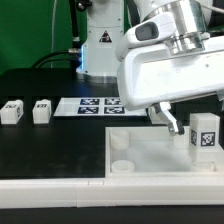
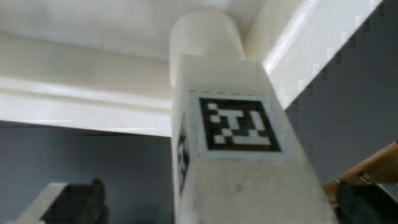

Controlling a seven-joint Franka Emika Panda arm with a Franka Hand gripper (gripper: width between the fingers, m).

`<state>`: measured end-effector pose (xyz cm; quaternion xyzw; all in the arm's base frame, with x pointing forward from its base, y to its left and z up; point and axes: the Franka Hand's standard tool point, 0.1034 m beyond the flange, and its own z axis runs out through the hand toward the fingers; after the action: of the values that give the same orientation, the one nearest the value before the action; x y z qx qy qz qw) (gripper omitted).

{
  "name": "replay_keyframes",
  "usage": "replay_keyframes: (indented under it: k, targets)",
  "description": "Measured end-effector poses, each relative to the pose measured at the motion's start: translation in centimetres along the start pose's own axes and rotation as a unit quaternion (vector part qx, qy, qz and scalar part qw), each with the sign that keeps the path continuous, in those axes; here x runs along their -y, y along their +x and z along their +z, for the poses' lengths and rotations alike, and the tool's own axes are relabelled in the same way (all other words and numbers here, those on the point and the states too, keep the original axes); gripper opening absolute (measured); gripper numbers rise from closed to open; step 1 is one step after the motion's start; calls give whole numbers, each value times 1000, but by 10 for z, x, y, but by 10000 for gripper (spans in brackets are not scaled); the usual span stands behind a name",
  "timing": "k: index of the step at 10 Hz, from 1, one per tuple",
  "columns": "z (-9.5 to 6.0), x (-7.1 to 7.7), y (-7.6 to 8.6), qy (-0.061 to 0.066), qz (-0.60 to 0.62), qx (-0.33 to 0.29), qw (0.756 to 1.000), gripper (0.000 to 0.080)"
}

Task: Assemble one leg

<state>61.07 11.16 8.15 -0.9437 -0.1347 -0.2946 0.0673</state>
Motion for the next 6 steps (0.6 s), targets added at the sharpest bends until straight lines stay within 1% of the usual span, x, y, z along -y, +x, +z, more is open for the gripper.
replay_keyframes:
  k: [5,6]
  targets:
    - [0,0,0,0,0,0,1000,649]
    - [1,3,-1,5,16,12,1000,649]
